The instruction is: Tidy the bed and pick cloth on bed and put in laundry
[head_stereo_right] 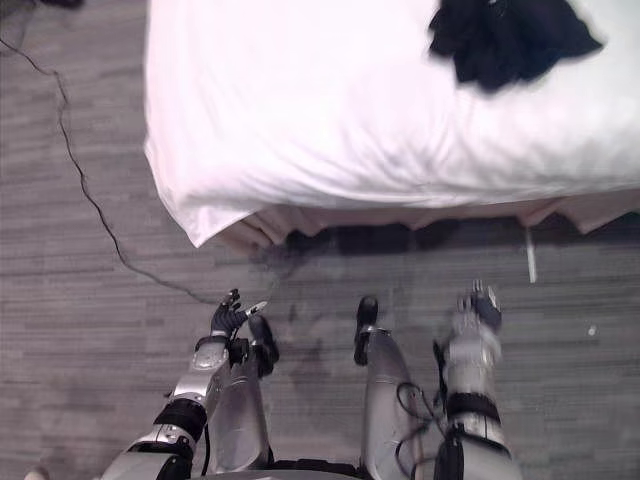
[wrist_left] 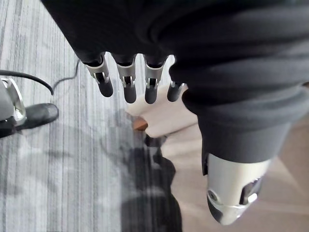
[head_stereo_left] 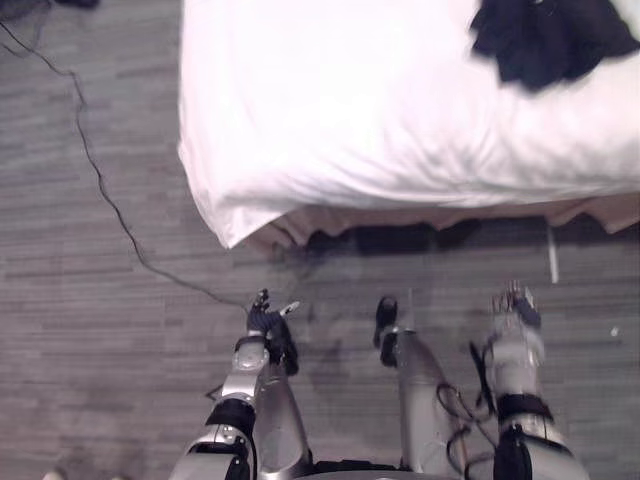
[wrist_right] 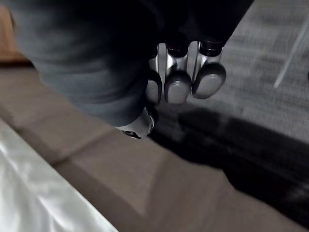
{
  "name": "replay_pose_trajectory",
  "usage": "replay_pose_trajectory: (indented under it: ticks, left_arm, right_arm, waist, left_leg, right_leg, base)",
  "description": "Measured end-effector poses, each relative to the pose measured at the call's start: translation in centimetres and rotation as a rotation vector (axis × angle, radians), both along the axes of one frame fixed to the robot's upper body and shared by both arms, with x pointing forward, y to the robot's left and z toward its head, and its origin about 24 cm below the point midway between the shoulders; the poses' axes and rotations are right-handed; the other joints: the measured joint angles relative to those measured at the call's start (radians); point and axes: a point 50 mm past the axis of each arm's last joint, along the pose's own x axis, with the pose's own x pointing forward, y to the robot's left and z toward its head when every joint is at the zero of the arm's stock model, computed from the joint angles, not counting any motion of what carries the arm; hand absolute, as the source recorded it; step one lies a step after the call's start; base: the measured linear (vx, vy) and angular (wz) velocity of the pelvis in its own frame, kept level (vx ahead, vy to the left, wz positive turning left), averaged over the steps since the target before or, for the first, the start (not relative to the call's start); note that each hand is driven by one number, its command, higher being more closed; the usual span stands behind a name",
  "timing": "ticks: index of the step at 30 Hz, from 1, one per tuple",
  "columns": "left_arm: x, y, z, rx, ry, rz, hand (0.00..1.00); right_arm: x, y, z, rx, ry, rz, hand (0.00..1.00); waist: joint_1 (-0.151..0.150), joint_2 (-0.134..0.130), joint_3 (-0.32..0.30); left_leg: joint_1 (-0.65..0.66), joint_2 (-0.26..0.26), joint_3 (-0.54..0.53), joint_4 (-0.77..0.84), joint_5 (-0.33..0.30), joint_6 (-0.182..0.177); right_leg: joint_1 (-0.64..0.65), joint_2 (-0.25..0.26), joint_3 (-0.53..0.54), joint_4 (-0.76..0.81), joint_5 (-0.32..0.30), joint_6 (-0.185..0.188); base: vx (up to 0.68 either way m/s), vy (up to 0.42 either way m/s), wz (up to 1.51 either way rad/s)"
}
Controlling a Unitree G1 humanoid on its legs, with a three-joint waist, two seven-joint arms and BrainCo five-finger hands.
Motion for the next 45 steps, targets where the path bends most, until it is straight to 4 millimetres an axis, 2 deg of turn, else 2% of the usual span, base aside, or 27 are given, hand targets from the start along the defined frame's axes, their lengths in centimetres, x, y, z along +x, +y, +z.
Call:
replay_pose_trajectory:
  ticks: [1, 2, 5, 7, 8, 11, 14, 16, 17, 18, 19, 20, 22, 24, 26, 28, 29, 31, 32, 33, 34, 36, 38, 40, 42, 44, 45]
  left_arm:
    - [-0.7, 0.1, -0.6, 0.005, 0.028, -0.005, 0.0]
    - [-2.2, 0.0, -1.7, 0.013, 0.083, -0.039, 0.0]
    - [-3.0, -0.2, -2.7, 0.037, 0.144, -0.11, 0.0]
    - [-3.4, -0.4, -3.2, 0.04, 0.177, -0.145, 0.0]
    - [-3.6, -0.3, -3.4, 0.066, 0.196, -0.172, 0.0]
    - [-4.8, 0.6, -4.4, 0.1, 0.271, -0.19, 0.0]
    - [-4.9, 1.4, -4.7, 0.135, 0.321, -0.22, 0.0]
    - [-5.7, 1.3, -5.2, 0.121, 0.345, -0.199, 0.0]
    - [-6.7, 1.4, -5.7, 0.087, 0.366, -0.151, 0.0]
    - [-7.5, 1.4, -6.0, 0.068, 0.385, -0.123, 0.0]
    - [-8.6, 1.3, -6.5, 0.037, 0.406, -0.08, 0.0]
    - [-8.9, 0.8, -6.7, 0.016, 0.415, -0.072, 0.0]
    - [-10.5, 0.3, -7.3, -0.01, 0.45, -0.046, 0.0]
    - [-10.0, 0.9, -6.9, 0.006, 0.416, -0.018, 0.0]
    - [-9.6, 1.2, -6.6, 0.011, 0.378, 0.028, 0.0]
    - [-9.9, 0.8, -6.7, -0.005, 0.375, 0.032, 0.0]
    - [-10.2, 0.6, -6.8, -0.012, 0.381, 0.028, 0.0]
    - [-10.0, 1.6, -6.7, 0.021, 0.384, 0.023, 0.0]
    - [-9.9, 2.1, -6.7, 0.047, 0.397, -0.001, 0.0]
    - [-10.0, 2.2, -6.8, 0.058, 0.411, -0.015, 0.0]
    - [-10.3, 2.5, -6.9, 0.08, 0.43, -0.046, 0.0]
    - [-11.1, 2.7, -7.2, 0.1, 0.454, -0.067, 0.0]
    - [-11.2, 3.0, -7.2, 0.108, 0.463, -0.069, 0.0]
    - [-10.5, 2.9, -7.0, 0.12, 0.45, -0.091, 0.0]
    - [-9.8, 2.7, -6.8, 0.127, 0.437, -0.103, 0.0]
    - [-10.1, 3.0, -6.9, 0.14, 0.445, -0.103, 0.0]
    - [-11.0, 3.5, -7.1, 0.131, 0.461, -0.067, 0.0]
  right_arm:
    - [-1.9, 0.5, -1.4, 0.01, 0.068, 0.0, 0.0]
    - [-6.4, 0.9, -3.8, 0.019, 0.218, 0.013, 0.0]
    - [-11.6, 2.2, -6.2, 0.068, 0.385, 0.033, 0.0]
    - [-13.5, 2.8, -7.1, 0.101, 0.465, 0.051, 0.0]
    - [-14.7, 3.5, -7.8, 0.13, 0.53, 0.079, 0.0]
    - [-15.8, 5.1, -8.8, 0.171, 0.637, 0.171, 0.0]
    - [-15.1, 5.7, -9.0, 0.157, 0.66, 0.249, 0.0]
    - [-15.3, 5.5, -9.0, 0.136, 0.674, 0.275, 0.0]
    - [-15.1, 5.6, -8.9, 0.116, 0.671, 0.309, 0.0]
    - [-15.0, 5.8, -8.9, 0.106, 0.668, 0.329, 0.0]
    - [-14.7, 6.0, -8.7, 0.064, 0.668, 0.39, 0.0]
    - [-14.1, 6.2, -8.6, 0.038, 0.665, 0.44, 0.0]
    - [-13.8, 6.5, -8.6, -0.001, 0.683, 0.526, 0.0]
    - [-13.7, 6.8, -8.6, -0.009, 0.685, 0.551, 0.0]
    - [-13.1, 6.8, -8.4, -0.042, 0.677, 0.585, 0.0]
    - [-12.8, 6.2, -8.2, -0.088, 0.687, 0.624, 0.0]
    - [-12.8, 6.0, -8.2, -0.1, 0.698, 0.638, 0.0]
    - [-13.3, 7.2, -8.5, -0.088, 0.704, 0.672, 0.0]
    - [-13.1, 8.2, -8.7, -0.084, 0.712, 0.72, 0.0]
    - [-12.6, 8.3, -8.7, -0.091, 0.702, 0.73, 0.0]
    - [-12.4, 8.3, -8.6, -0.106, 0.703, 0.746, 0.0]
    - [-12.5, 8.1, -8.6, -0.121, 0.719, 0.764, 0.0]
    - [-12.2, 7.9, -8.6, -0.143, 0.719, 0.784, 0.0]
    - [-11.6, 7.5, -8.4, -0.164, 0.72, 0.792, 0.0]
    - [-11.0, 7.2, -8.3, -0.174, 0.717, 0.793, 0.0]
    - [-11.0, 7.1, -8.3, -0.174, 0.715, 0.79, 0.0]
    - [-11.1, 6.5, -8.2, -0.184, 0.722, 0.779, 0.0]
  waist:
    - [-0.003, -0.018, -0.03]
    - [-0.022, -0.046, -0.104]
    - [-0.06, -0.091, -0.149]
    - [-0.084, -0.082, -0.153]
    - [-0.104, -0.084, -0.157]
    - [-0.097, -0.061, -0.209]
    - [-0.134, -0.032, -0.212]
    - [-0.131, -0.031, -0.212]
    - [-0.127, -0.018, -0.213]
    - [-0.118, -0.01, -0.217]
    - [-0.093, -0.004, -0.223]
    - [-0.077, 0.001, -0.221]
    - [-0.043, -0.022, -0.211]
    - [-0.024, -0.036, -0.212]
    - [0.009, -0.048, -0.217]
    - [0.027, -0.026, -0.23]
    - [0.035, -0.019, -0.242]
    - [0.024, -0.082, -0.261]
    - [0.023, -0.129, -0.252]
    - [0.018, -0.136, -0.248]
    - [-0.003, -0.146, -0.239]
    - [-0.019, -0.135, -0.237]
    - [-0.026, -0.127, -0.236]
    - [-0.031, -0.109, -0.225]
    - [-0.046, -0.095, -0.21]
    - [-0.049, -0.091, -0.201]
    - [-0.05, -0.064, -0.204]
  left_leg:
    - [0.042, -0.002, 0.027, -0.034, 0.0, 0.0]
    - [0.135, -0.015, 0.105, -0.1, -0.001, 0.0]
    - [0.277, -0.042, 0.222, -0.201, 0.005, -0.01]
    - [0.354, -0.045, 0.313, -0.249, 0.007, -0.015]
    - [0.395, -0.049, 0.377, -0.257, 0.006, -0.025]
    - [0.484, -0.067, 0.527, -0.321, 0.007, -0.045]
    - [0.565, -0.074, 0.628, -0.308, 0.056, -0.06]
    - [0.608, 0.005, 0.676, -0.071, 0.07, -0.059]
    - [0.623, 0.09, 0.668, 0.131, 0.138, -0.029]
    - [0.61, 0.137, 0.626, 0.242, 0.211, 0.046]
    - [0.518, 0.186, 0.474, 0.478, 0.221, 0.197]
    - [0.393, 0.154, 0.313, 0.621, 0.115, 0.205]
    - [0.193, 0.046, 0.106, 0.647, -0.033, 0.176]
    - [0.137, 0.013, 0.06, 0.54, -0.049, 0.176]
    - [0.057, -0.055, 0.008, 0.202, -0.041, 0.161]
    - [0.051, -0.125, -0.056, -0.066, 0.052, 0.096]
    - [0.051, -0.155, -0.099, -0.064, 0.064, 0.142]
    - [0.073, -0.221, -0.083, -0.075, 0.003, 0.162]
    - [0.136, -0.249, -0.049, -0.105, -0.027, 0.155]
    - [0.164, -0.26, -0.039, -0.124, -0.033, 0.16]
    - [0.245, -0.286, -0.035, -0.175, -0.042, 0.169]
    - [0.329, -0.289, -0.04, -0.229, -0.065, 0.164]
    - [0.362, -0.289, -0.052, -0.268, -0.075, 0.155]
    - [0.378, -0.288, -0.073, -0.301, -0.085, 0.132]
    - [0.419, -0.289, -0.082, -0.321, -0.105, 0.102]
    - [0.486, -0.277, -0.08, -0.326, -0.143, 0.064]
    - [0.529, -0.228, -0.088, -0.267, -0.176, 0.031]
  right_leg:
    - [0.029, 0.002, -0.003, -0.031, 0.001, 0.001]
    - [0.09, 0.011, -0.005, -0.111, 0.007, 0.01]
    - [0.144, -0.002, -0.023, -0.157, 0.015, 0.024]
    - [0.163, -0.068, -0.187, -0.146, 0.005, 0.01]
    - [0.183, -0.145, -0.38, -0.111, -0.042, -0.057]
    - [0.283, -0.239, -0.824, -0.084, -0.026, -0.078]
    - [0.243, -0.219, -0.748, -0.03, -0.05, -0.084]
    - [0.262, -0.184, -0.643, -0.022, -0.073, -0.08]
    - [0.287, -0.132, -0.566, -0.053, -0.075, -0.084]
    - [0.302, -0.102, -0.515, -0.078, -0.075, -0.086]
    - [0.316, -0.053, -0.399, -0.118, -0.084, -0.098]
    - [0.331, -0.026, -0.317, -0.137, -0.084, -0.1]
    - [0.412, 0.003, -0.173, -0.188, -0.081, -0.089]
    - [0.441, 0.004, -0.123, -0.204, -0.076, -0.066]
    - [0.478, 0.011, -0.02, -0.237, -0.082, -0.02]
    - [0.484, 0.024, 0.048, -0.258, -0.08, 0.018]
    - [0.493, 0.031, 0.083, -0.257, -0.092, 0.043]
    - [0.505, -0.034, 0.095, -0.23, -0.111, 0.071]
    - [0.412, -0.091, 0.111, 0.023, -0.129, 0.093]
    - [0.365, -0.112, 0.108, 0.142, -0.098, 0.096]
    - [0.275, -0.168, 0.078, 0.364, 0.023, 0.097]
    - [0.226, -0.222, -0.033, 0.476, -0.021, 0.082]
    - [0.207, -0.233, -0.126, 0.356, -0.068, 0.087]
    - [0.186, -0.199, -0.175, 0.003, -0.035, 0.095]
    - [0.187, -0.164, -0.109, -0.391, 0.128, 0.134]
    - [0.195, -0.155, -0.082, -0.408, 0.15, 0.128]
    - [0.205, -0.12, -0.083, -0.312, 0.209, 0.065]
  base:
    - [0.17, 0.021, -0.55]
    - [0.18, 0.052, -0.59]
    - [0.12, 0.099, -0.9]
    - [0.06, 0.107, -1.24]
    - [0.08, 0.14, -1.34]
    - [0.05, 0.091, -1.91]
    - [0.13, -0.085, -1.46]
    - [0.25, -0.196, -1.71]
    - [0.27, -0.131, -1.81]
    - [0.31, -0.099, -2.48]
    - [0.24, -0.043, -2.48]
    - [0.23, 0.022, -2.64]
    - [0.31, 0.118, -2.25]
    - [0.28, 0.165, -1.66]
    - [0.31, 0.24, -1.69]
    - [0.29, 0.302, -1.39]
    - [0.37, 0.372, -0.9]
    - [0.36, 0.276, -0.36]
    - [0.37, 0.258, -0.34]
    - [0.44, 0.312, -0.24]
    - [0.32, 0.258, 0.09]
    - [0.32, 0.186, 0.16]
    - [0.35, 0.071, 0.25]
    - [0.5, -0.025, 0.38]
    - [0.61, -0.128, 0.34]
    - [0.68, -0.251, 0.22]
    - [0.68, -0.297, 0.03]
